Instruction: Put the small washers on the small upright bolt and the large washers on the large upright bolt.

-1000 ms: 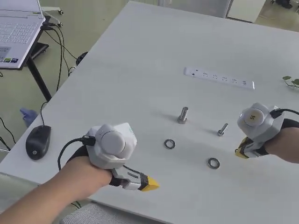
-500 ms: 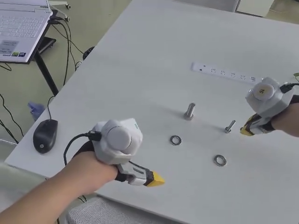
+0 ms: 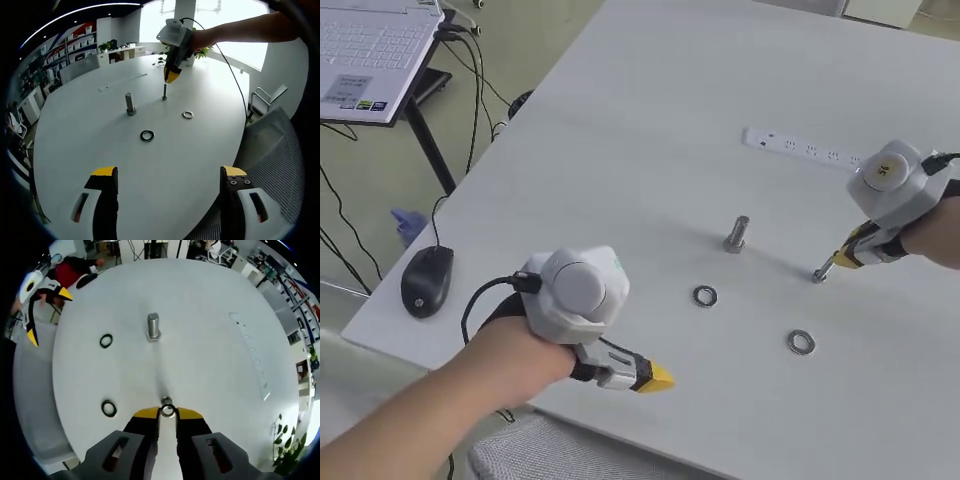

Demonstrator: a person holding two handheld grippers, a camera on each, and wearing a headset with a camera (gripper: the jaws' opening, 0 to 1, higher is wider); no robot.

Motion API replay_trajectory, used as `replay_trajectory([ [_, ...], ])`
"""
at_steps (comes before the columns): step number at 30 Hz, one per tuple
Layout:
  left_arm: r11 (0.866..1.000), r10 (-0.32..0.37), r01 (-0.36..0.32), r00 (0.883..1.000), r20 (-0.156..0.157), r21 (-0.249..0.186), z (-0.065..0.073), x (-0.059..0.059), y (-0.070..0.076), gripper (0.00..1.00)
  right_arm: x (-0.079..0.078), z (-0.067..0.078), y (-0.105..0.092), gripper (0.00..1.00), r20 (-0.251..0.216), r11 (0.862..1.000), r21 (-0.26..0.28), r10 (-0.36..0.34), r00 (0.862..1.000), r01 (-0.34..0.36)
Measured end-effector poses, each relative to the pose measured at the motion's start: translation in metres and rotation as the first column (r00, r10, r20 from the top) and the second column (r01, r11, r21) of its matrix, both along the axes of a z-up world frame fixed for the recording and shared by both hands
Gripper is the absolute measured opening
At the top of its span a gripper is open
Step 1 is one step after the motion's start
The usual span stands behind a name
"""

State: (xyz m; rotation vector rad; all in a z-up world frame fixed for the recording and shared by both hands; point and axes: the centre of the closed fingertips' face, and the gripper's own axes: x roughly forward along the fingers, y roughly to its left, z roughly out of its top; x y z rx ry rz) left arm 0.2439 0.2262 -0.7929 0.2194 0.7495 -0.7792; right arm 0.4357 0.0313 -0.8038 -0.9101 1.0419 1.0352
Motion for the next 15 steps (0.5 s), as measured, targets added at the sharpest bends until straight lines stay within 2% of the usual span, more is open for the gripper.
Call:
replay_trajectory([
  [15,1.0,0.005,-0.005,1.0,-0.008,0.004,-0.0022,-0.0012,0.0025,0.83,0.006,-0.0098,-0.001,0.13,-0.007,1.0,-0.018,0.007,1.0,-0.007],
])
